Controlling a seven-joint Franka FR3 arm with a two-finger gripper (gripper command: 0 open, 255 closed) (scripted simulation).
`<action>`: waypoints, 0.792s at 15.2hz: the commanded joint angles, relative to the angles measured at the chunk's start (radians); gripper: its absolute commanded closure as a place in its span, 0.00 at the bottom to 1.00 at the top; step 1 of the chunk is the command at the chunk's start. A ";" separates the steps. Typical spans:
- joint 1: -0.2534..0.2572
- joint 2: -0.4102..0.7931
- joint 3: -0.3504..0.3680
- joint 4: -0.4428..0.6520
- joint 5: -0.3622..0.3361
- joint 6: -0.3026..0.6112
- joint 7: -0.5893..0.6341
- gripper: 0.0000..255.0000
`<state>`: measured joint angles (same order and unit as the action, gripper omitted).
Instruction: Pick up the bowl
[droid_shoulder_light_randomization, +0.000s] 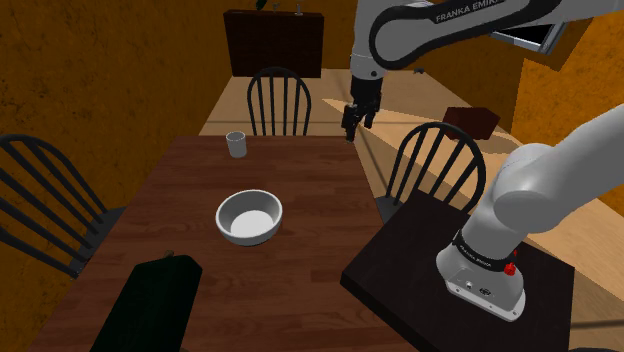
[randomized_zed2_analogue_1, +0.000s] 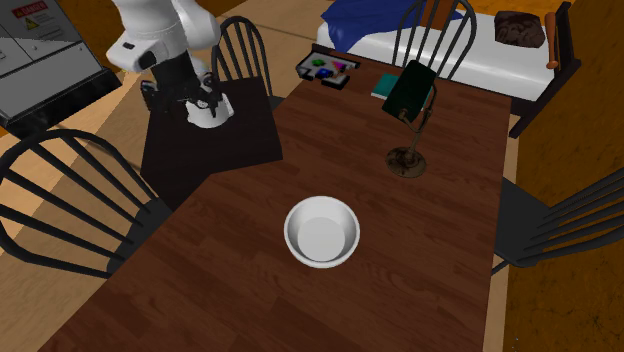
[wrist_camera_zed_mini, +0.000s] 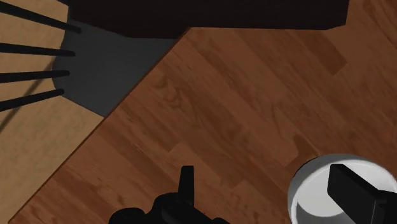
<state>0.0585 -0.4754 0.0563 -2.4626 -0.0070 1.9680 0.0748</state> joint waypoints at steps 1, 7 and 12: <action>0.007 0.061 0.011 -0.004 0.011 0.066 0.015 0.00; 0.025 0.283 0.041 0.056 0.029 0.228 0.054 0.00; 0.040 0.476 0.061 0.142 0.032 0.335 0.086 0.00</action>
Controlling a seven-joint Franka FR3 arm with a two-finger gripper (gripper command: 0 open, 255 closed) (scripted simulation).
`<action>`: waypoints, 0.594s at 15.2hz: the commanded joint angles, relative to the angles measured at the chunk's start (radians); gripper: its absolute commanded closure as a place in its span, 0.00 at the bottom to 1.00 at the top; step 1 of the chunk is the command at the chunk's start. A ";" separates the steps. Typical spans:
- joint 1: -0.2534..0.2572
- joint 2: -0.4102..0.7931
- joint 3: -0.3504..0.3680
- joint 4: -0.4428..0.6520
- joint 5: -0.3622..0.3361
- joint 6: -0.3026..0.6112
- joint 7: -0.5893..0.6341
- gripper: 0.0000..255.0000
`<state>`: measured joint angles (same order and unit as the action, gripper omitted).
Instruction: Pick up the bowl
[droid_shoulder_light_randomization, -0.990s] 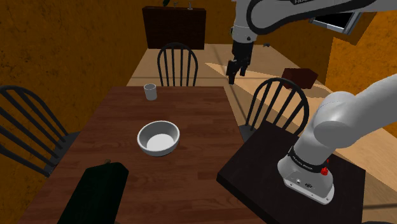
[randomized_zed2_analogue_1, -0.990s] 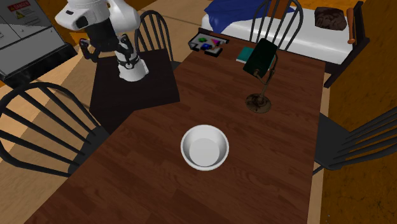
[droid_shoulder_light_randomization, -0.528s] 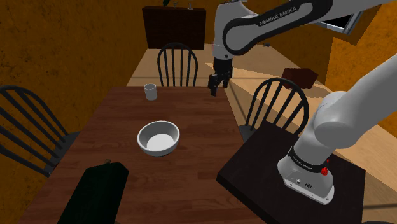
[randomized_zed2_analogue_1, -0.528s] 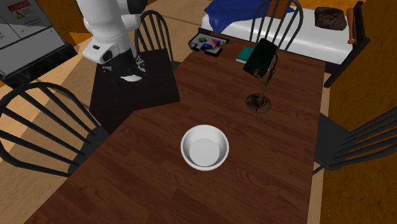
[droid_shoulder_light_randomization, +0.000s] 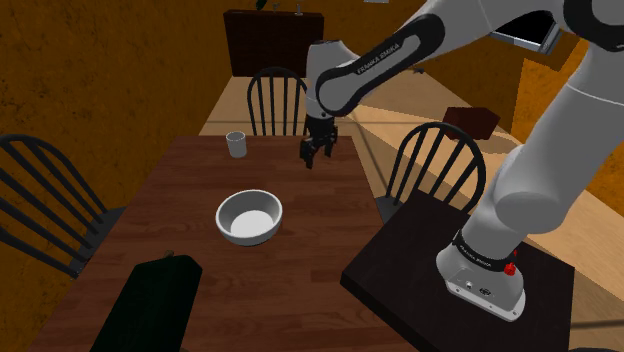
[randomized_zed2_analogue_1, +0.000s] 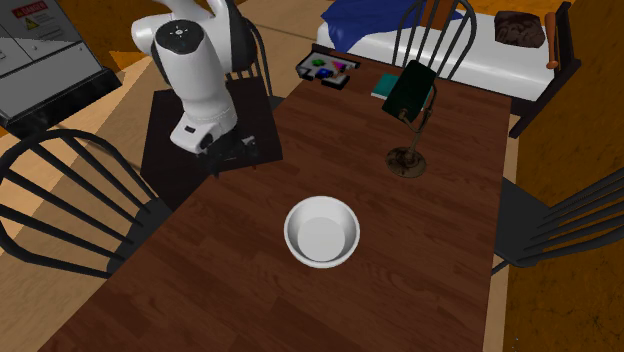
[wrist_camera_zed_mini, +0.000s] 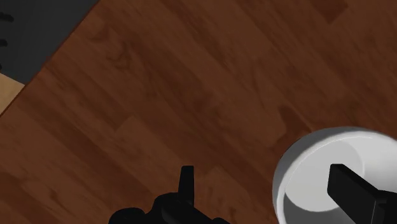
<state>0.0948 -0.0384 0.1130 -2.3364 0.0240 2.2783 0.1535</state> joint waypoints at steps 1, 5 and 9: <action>0.007 0.078 0.007 0.037 0.000 0.042 0.014 0.00; 0.022 0.233 0.017 0.133 -0.006 0.102 0.040 0.00; 0.041 0.388 0.022 0.249 -0.015 0.142 0.063 0.00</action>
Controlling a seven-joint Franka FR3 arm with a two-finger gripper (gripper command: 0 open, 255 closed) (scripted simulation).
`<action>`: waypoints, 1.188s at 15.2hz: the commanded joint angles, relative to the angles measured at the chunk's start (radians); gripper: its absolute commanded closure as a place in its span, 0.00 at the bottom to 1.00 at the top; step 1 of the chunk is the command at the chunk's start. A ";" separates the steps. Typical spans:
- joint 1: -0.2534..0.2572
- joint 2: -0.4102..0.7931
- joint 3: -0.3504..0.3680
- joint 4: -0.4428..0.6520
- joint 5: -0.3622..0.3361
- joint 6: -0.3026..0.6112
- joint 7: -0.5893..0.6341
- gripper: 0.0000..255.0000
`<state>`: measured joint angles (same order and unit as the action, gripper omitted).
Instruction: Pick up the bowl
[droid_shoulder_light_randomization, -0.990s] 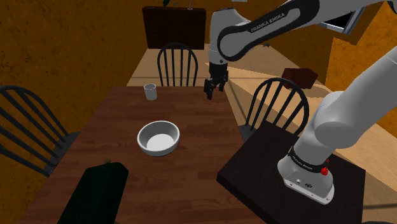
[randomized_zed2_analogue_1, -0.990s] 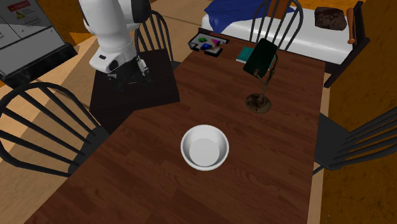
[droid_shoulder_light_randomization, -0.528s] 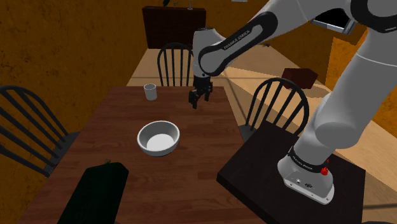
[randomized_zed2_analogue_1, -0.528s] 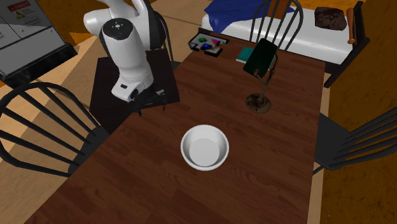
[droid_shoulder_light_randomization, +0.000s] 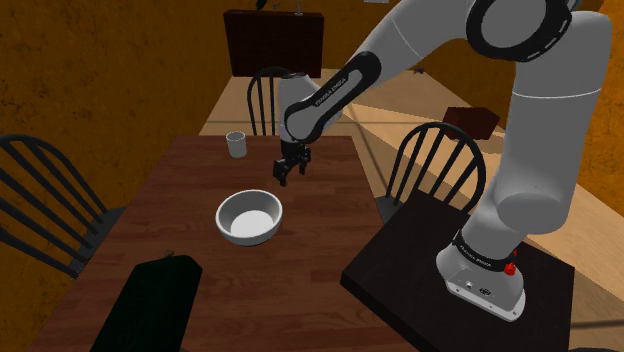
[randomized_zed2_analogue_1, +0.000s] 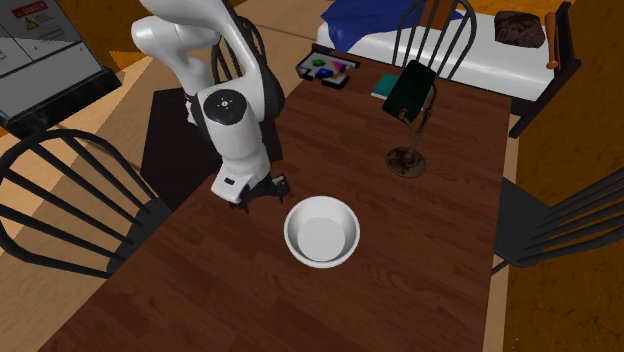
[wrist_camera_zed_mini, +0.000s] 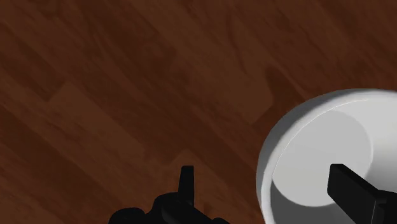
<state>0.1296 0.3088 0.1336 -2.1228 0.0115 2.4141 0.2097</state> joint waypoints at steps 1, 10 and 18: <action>0.011 0.079 0.002 0.067 -0.004 0.013 0.012 0.00; 0.044 0.317 0.000 0.266 -0.015 0.054 0.036 0.00; 0.049 0.367 -0.005 0.277 -0.020 0.093 0.037 1.00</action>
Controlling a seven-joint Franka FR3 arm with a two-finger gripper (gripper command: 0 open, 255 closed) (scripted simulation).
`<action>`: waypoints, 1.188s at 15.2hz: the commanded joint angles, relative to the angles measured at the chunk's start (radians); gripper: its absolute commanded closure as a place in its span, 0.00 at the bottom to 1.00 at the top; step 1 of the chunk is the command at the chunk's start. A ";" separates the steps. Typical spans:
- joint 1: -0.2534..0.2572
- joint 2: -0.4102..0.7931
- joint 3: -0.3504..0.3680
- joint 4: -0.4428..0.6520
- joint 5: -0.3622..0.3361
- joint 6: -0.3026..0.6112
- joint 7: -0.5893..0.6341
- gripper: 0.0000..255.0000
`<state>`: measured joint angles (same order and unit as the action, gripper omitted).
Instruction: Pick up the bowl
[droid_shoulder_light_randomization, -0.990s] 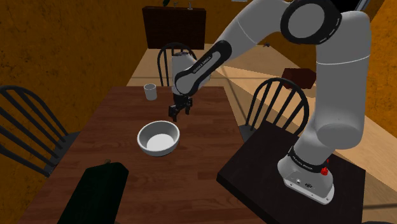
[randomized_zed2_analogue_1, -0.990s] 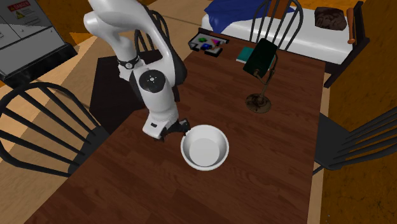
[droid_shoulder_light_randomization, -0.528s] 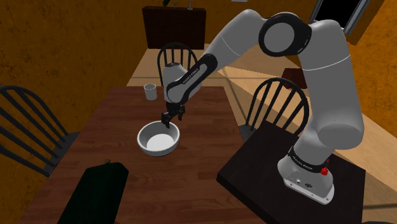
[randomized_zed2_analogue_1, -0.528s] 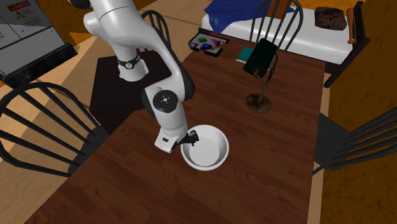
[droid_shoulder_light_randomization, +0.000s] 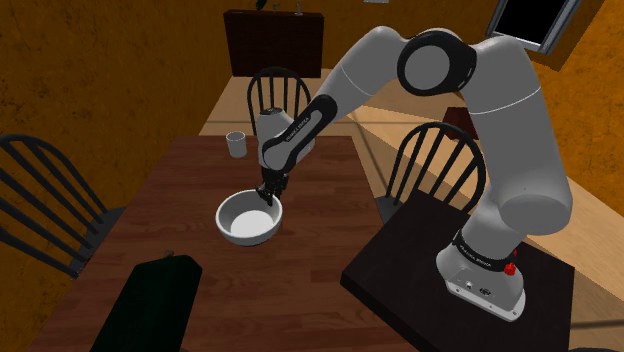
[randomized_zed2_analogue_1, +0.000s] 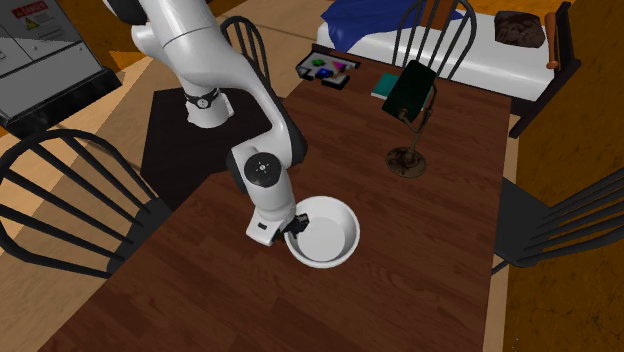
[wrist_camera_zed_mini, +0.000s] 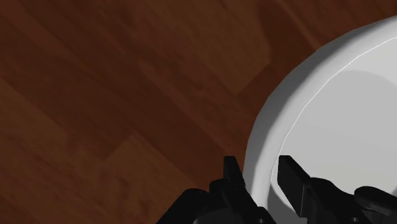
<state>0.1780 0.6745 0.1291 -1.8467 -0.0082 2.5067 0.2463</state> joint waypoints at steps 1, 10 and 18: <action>0.000 0.001 0.000 0.001 0.000 0.001 0.000 1.00; -0.002 -0.021 0.002 -0.005 0.002 -0.016 -0.001 1.00; -0.009 -0.104 0.009 -0.016 0.010 -0.087 -0.001 1.00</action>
<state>0.1707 0.5783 0.1376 -1.8681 0.0005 2.4313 0.2465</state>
